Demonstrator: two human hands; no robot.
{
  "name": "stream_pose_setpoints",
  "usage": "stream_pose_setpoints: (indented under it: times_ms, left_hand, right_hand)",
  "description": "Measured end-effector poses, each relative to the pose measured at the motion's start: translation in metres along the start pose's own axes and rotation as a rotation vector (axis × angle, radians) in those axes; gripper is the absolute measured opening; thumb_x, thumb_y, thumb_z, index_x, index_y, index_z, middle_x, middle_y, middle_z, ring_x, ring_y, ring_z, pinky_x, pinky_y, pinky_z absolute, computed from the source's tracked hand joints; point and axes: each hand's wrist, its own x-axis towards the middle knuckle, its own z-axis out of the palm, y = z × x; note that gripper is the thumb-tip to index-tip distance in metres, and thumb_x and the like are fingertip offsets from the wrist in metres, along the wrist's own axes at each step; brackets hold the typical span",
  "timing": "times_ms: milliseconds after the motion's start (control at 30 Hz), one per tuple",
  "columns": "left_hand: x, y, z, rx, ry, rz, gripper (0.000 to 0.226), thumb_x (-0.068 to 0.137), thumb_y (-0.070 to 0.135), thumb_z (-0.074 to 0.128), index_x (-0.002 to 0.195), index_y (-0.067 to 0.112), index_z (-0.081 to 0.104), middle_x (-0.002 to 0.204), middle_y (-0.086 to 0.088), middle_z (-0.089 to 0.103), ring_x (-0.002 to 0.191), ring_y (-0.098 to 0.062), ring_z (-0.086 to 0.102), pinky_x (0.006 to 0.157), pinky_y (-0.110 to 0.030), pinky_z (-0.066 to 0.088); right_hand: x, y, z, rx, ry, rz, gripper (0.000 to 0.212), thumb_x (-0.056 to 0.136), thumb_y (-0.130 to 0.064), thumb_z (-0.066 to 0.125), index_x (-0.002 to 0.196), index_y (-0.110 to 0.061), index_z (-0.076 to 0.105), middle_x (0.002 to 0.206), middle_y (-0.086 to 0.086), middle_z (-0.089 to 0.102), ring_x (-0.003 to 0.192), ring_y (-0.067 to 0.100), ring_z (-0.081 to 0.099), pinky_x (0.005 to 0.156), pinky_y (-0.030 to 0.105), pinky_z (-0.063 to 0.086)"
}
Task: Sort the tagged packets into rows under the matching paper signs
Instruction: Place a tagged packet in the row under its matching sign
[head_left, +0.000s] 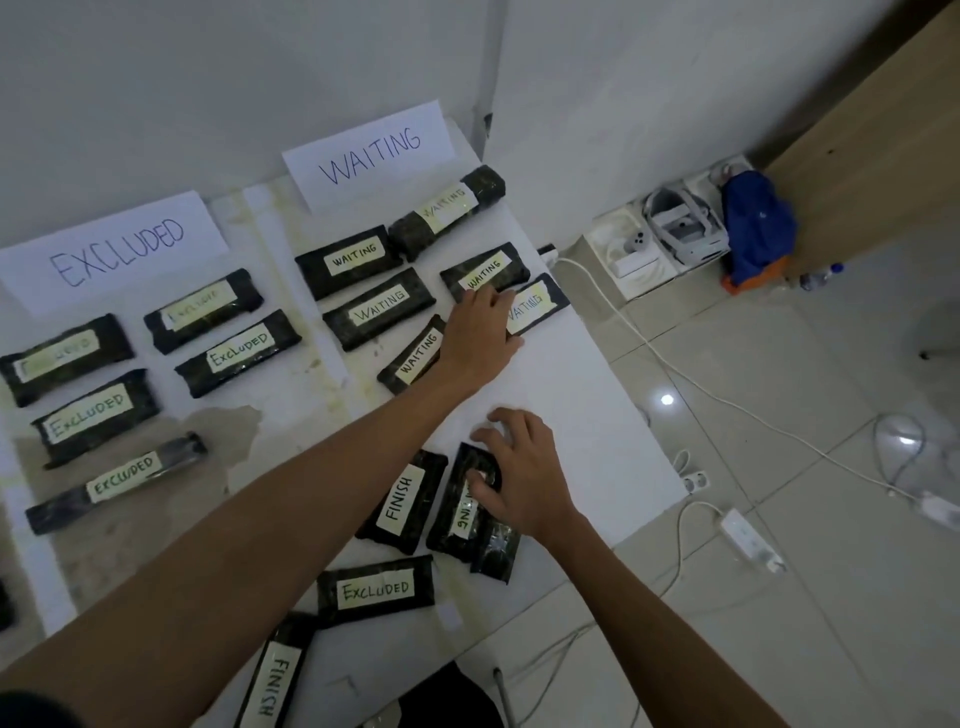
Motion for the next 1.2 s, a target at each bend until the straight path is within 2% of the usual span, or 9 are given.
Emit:
stream_pose_setpoints:
  times_ms: [233, 433, 600, 667, 800, 900, 1000, 1067, 1200]
  left_hand:
    - [-0.015, -0.008, -0.015, 0.084, -0.025, 0.062, 0.061, 0.083, 0.033, 0.062, 0.136, 0.012, 0.040, 0.132, -0.012, 0.043, 0.120, -0.031, 0.037, 0.095, -0.041, 0.035]
    - [-0.075, -0.017, -0.030, -0.019, 0.044, 0.045, 0.048, 0.081, 0.021, 0.060, 0.128, 0.012, 0.050, 0.129, -0.013, 0.046, 0.118, -0.033, 0.038, 0.097, -0.044, 0.033]
    - [-0.149, -0.031, -0.024, -0.125, 0.040, -0.056, 0.046, 0.082, 0.018, 0.059, 0.127, 0.016, 0.052, 0.128, -0.008, 0.047, 0.120, -0.027, 0.036, 0.098, -0.038, 0.032]
    - [-0.174, -0.034, -0.021, -0.158, 0.052, -0.094, 0.044, 0.081, 0.017, 0.060, 0.125, 0.016, 0.054, 0.124, -0.007, 0.050, 0.116, -0.025, 0.039, 0.095, -0.033, 0.032]
    - [-0.206, -0.031, -0.028, -0.374, 0.014, -0.159, 0.042, 0.085, 0.013, 0.060, 0.127, 0.013, 0.052, 0.118, -0.005, 0.052, 0.108, -0.018, 0.046, 0.092, -0.021, 0.034]
    - [-0.215, -0.021, -0.045, -0.657, -0.056, -0.257, 0.036, 0.089, 0.015, 0.058, 0.124, 0.017, 0.053, 0.107, 0.001, 0.059, 0.091, -0.012, 0.059, 0.079, -0.019, 0.048]
    - [-0.214, -0.018, -0.055, -0.723, -0.053, -0.347, 0.025, 0.089, 0.023, 0.059, 0.114, 0.018, 0.058, 0.091, 0.001, 0.064, 0.079, -0.011, 0.063, 0.069, -0.021, 0.052]
    - [-0.209, -0.018, -0.056, -0.695, -0.015, -0.394, 0.021, 0.087, 0.026, 0.061, 0.106, 0.017, 0.061, 0.085, 0.002, 0.064, 0.073, -0.008, 0.061, 0.062, -0.011, 0.047]
    - [-0.191, -0.018, -0.058, -0.926, 0.103, -0.624, 0.014, 0.087, 0.020, 0.063, 0.098, 0.011, 0.064, 0.083, -0.003, 0.069, 0.069, -0.013, 0.066, 0.056, -0.013, 0.050]
  right_hand:
    - [0.006, 0.004, -0.014, 0.069, -0.103, 0.008, 0.040, 0.077, -0.037, 0.059, 0.109, -0.013, 0.063, 0.112, 0.011, 0.057, 0.106, 0.029, 0.049, 0.087, 0.041, 0.043]
    - [-0.001, -0.010, -0.031, -0.033, -0.325, 0.062, 0.087, 0.060, -0.060, 0.072, 0.132, -0.016, 0.049, 0.122, 0.008, 0.051, 0.107, 0.029, 0.045, 0.090, 0.041, 0.041]
    - [-0.007, -0.033, -0.022, -0.133, -0.425, 0.192, 0.100, 0.055, -0.051, 0.080, 0.138, -0.019, 0.035, 0.127, 0.007, 0.038, 0.113, 0.027, 0.035, 0.093, 0.039, 0.033]
    - [-0.002, -0.037, -0.024, 0.003, -0.434, 0.274, 0.097, 0.054, -0.040, 0.085, 0.136, -0.017, 0.037, 0.124, 0.007, 0.037, 0.112, 0.025, 0.037, 0.093, 0.038, 0.036]
    - [0.011, -0.049, -0.041, 0.484, -0.346, 0.399, 0.060, 0.065, -0.004, 0.080, 0.117, -0.016, 0.054, 0.101, 0.001, 0.047, 0.094, 0.021, 0.053, 0.074, 0.022, 0.044]
    - [0.017, -0.057, -0.054, 0.712, -0.303, 0.403, 0.054, 0.068, 0.004, 0.075, 0.113, -0.020, 0.057, 0.090, 0.003, 0.058, 0.084, 0.022, 0.062, 0.068, 0.020, 0.052]
    - [0.022, -0.067, -0.060, 0.735, -0.271, 0.363, 0.052, 0.070, -0.001, 0.077, 0.114, -0.021, 0.058, 0.092, 0.006, 0.064, 0.082, 0.018, 0.062, 0.071, 0.022, 0.052]
    - [0.023, -0.074, -0.063, 0.661, -0.221, 0.326, 0.052, 0.071, -0.010, 0.078, 0.116, -0.023, 0.056, 0.099, 0.002, 0.064, 0.086, 0.014, 0.061, 0.075, 0.022, 0.051]
    - [0.019, -0.073, -0.065, 0.245, -0.263, 0.127, 0.068, 0.068, -0.027, 0.078, 0.129, -0.021, 0.047, 0.117, 0.000, 0.052, 0.102, 0.015, 0.051, 0.084, 0.028, 0.047]
